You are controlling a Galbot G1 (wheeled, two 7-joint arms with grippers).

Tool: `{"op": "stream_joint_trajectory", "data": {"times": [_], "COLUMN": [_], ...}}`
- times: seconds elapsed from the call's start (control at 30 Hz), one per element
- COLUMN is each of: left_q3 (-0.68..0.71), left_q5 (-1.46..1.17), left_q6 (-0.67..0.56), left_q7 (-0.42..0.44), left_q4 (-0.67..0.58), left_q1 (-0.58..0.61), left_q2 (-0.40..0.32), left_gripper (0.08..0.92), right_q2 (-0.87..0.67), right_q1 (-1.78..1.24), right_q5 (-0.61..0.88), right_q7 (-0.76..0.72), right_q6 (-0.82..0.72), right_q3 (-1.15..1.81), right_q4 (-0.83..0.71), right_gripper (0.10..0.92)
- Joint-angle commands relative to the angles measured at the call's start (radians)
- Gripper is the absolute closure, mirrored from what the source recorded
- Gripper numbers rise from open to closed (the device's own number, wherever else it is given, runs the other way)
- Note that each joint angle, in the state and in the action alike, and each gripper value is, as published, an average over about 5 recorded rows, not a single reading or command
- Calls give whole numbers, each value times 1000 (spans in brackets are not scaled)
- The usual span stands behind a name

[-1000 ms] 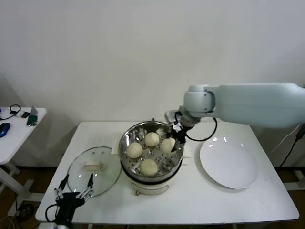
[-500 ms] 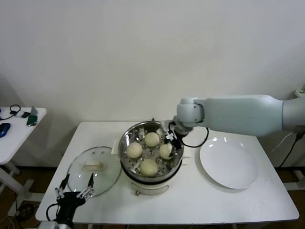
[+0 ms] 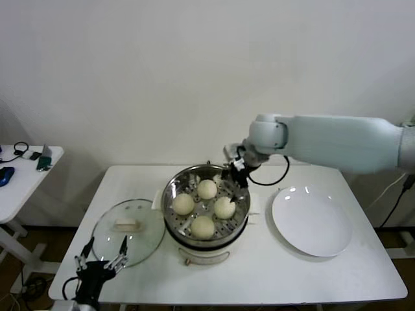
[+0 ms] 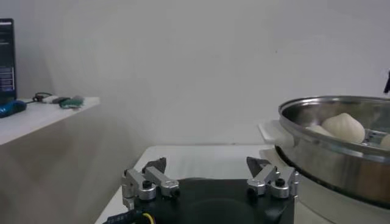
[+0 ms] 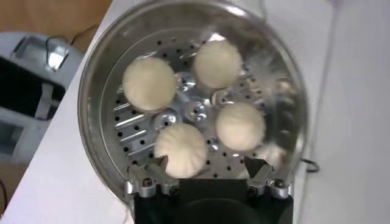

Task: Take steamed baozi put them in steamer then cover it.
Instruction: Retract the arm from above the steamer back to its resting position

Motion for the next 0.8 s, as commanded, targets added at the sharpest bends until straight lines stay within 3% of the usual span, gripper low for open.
{"op": "stream_joint_trajectory", "data": {"times": [0.03, 0.23, 0.4, 0.6, 0.8], "left_q3": [2, 1, -5, 7, 12], "left_q5": [-30, -8, 30, 71, 102], "left_q6": [19, -16, -19, -20, -54], "left_q7": [-15, -21, -5, -1, -15], "left_q4": [-5, -5, -4, 13, 51], "left_q1": [-7, -27, -52, -86, -136], "left_q2": [4, 14, 15, 25, 56], "left_gripper": [177, 177, 177, 177, 177], "right_q2": [-267, -453, -526, -449, -290], "right_q1": [-109, -528, -1076, -1699, -2083], "right_q5": [160, 185, 139, 71, 1], "right_q7": [242, 576, 673, 709, 691], "right_q6": [36, 70, 81, 131, 256], "right_q3": [273, 746, 1338, 1940, 2258], "right_q4": [-65, -20, 71, 141, 204], "right_gripper": [203, 203, 203, 203, 203]}}
